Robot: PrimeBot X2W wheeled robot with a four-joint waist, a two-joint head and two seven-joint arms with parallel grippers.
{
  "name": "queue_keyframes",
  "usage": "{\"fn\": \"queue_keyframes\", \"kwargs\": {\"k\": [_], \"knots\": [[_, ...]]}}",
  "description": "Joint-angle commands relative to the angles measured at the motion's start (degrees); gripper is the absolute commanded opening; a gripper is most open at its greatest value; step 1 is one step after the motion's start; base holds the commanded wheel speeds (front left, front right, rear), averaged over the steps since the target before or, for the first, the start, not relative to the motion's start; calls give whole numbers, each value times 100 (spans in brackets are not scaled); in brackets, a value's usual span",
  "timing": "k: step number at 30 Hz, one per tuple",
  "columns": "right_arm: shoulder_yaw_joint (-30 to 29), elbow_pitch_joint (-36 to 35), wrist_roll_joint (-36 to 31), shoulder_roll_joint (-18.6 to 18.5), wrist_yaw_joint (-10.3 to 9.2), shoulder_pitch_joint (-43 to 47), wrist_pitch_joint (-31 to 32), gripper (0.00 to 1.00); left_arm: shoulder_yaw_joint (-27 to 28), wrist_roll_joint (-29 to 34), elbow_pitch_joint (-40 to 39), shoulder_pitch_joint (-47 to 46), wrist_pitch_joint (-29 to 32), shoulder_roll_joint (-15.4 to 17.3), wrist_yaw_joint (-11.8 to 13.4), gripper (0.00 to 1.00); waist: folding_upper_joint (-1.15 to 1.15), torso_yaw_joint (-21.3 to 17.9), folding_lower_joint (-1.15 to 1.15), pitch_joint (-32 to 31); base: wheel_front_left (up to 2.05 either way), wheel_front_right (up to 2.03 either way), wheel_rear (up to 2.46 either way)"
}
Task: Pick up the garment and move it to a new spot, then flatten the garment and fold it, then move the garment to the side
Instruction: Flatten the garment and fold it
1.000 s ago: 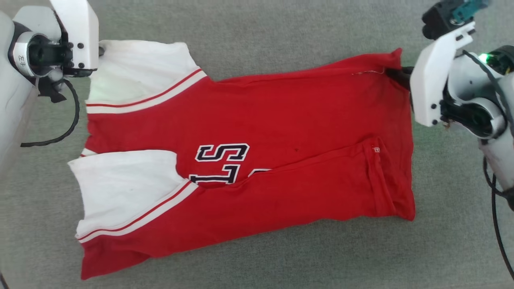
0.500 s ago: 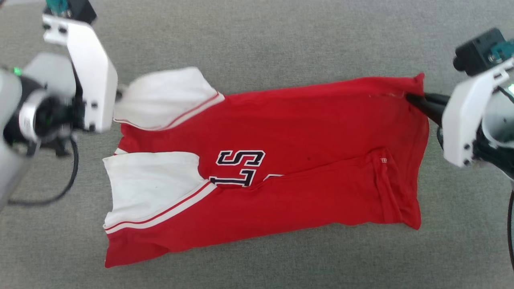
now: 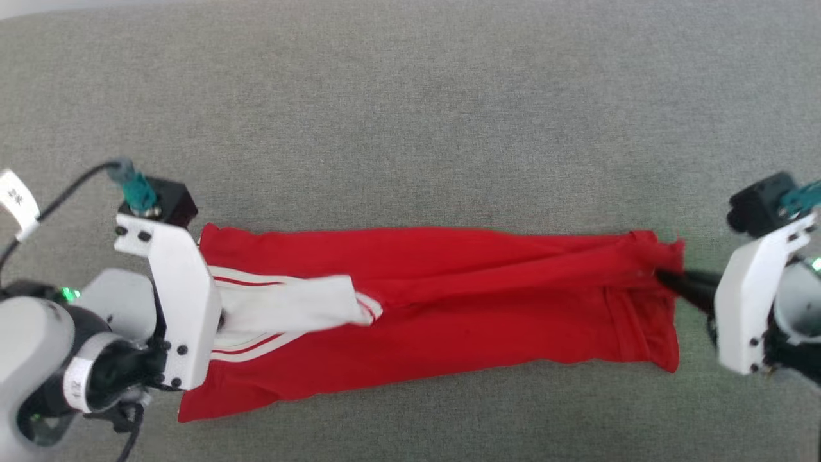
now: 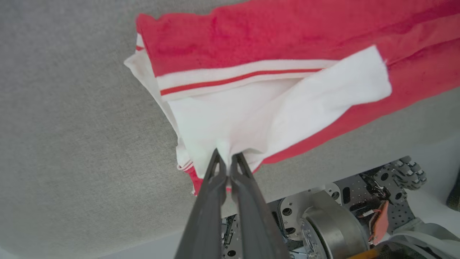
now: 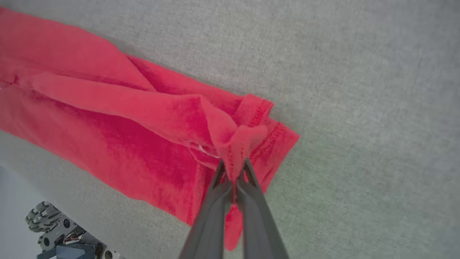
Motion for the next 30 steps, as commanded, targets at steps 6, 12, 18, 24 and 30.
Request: {"fn": "queue_keyframes", "kwargs": {"k": [6,12,18,24,30], "knots": [[154,376,-193,395,-2,162,-22,49,24,-185,794,478,-511,-349,-35,8,0,-5,0,-67,0,0,0],[67,281,-45,545,-2,306,-236,100,200,-182,1085,665,-1141,-505,-283,100,0,18,0,-217,0,0,0],[-406,10,-80,517,-2,654,-267,100,601,-114,877,987,-2134,-449,-467,100,0,-4,0,-327,0,0,0],[-824,17,-158,609,-2,821,-167,100,896,21,813,1297,-3160,-440,-736,100,0,12,0,-323,0,0,0],[-905,421,-164,689,-2,598,-208,100,1215,275,1029,1654,-4519,-674,-1052,100,0,108,0,-235,0,0,0]]}}
